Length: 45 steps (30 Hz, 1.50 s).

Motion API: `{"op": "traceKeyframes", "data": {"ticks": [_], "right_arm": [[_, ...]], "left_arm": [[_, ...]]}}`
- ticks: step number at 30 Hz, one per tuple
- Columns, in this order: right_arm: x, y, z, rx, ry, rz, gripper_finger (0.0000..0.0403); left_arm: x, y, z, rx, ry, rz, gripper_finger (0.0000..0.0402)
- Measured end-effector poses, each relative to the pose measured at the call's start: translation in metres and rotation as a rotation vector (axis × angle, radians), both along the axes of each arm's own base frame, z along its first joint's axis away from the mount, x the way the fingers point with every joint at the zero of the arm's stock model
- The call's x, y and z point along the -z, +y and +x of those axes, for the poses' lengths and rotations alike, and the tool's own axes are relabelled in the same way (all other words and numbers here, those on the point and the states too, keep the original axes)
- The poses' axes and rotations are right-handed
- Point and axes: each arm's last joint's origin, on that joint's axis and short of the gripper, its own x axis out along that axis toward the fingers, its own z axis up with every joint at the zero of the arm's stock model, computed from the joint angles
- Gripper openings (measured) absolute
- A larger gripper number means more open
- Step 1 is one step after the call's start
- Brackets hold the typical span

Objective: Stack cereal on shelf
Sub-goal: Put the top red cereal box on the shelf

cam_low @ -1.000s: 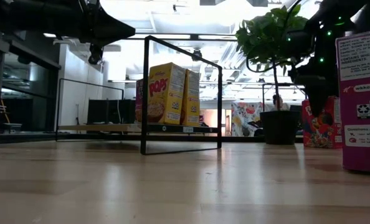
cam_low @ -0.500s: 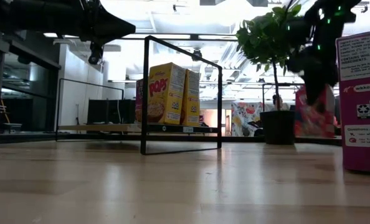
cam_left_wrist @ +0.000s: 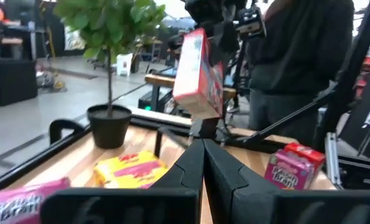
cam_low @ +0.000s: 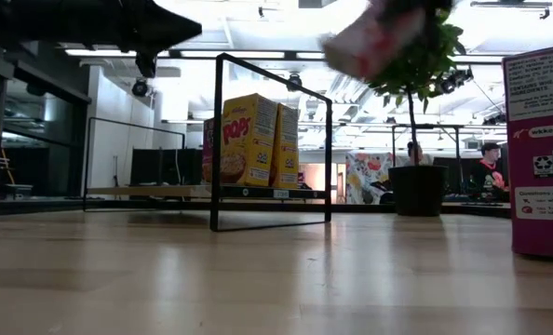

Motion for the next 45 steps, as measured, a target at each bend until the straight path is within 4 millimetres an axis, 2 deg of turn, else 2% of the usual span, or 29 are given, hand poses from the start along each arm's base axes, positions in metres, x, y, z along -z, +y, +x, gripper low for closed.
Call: {"op": "traceKeyframes", "data": {"ticks": [5, 10, 15, 18, 22, 26, 30, 35, 41, 45], "right_arm": [[-0.011, 0.015, 0.050, -0.080, -0.110, -0.119, 0.0103], [-0.023, 0.018, 0.106, -0.065, -0.066, -0.299, 0.0103], [-0.048, -0.007, 0.154, 0.051, -0.052, -0.462, 0.0103], [-0.049, -0.028, 0.182, 0.070, -0.042, -0.467, 0.0103], [-0.039, -0.056, 0.216, 0.074, -0.030, -0.456, 0.0103], [-0.016, -0.079, 0.245, 0.068, -0.001, -0.424, 0.0103], [0.004, -0.095, 0.265, 0.077, 0.023, -0.411, 0.0103], [0.025, -0.109, 0.278, 0.085, 0.049, -0.385, 0.0103], [0.037, -0.114, 0.283, 0.093, 0.060, -0.364, 0.0103], [0.037, -0.113, 0.284, 0.058, 0.048, -0.354, 0.0106]], "left_arm": [[-0.010, -0.007, -0.008, 0.043, -0.061, 0.007, 0.0000], [-0.021, -0.017, -0.019, 0.104, -0.127, 0.012, 0.0000], [-0.024, -0.026, -0.025, 0.133, -0.148, 0.045, 0.0000], [-0.024, -0.028, -0.026, 0.103, -0.142, 0.062, 0.0000], [-0.024, -0.028, -0.027, 0.074, -0.139, 0.062, 0.0000], [-0.024, -0.028, -0.027, 0.073, -0.138, 0.061, 0.0000], [-0.023, -0.029, -0.026, 0.075, -0.123, 0.058, 0.0000], [-0.021, -0.029, -0.026, 0.078, -0.109, 0.045, 0.0000], [-0.020, -0.029, -0.026, 0.078, -0.100, 0.046, 0.0000], [-0.020, -0.029, -0.026, 0.078, -0.098, 0.044, 0.0000]]}}
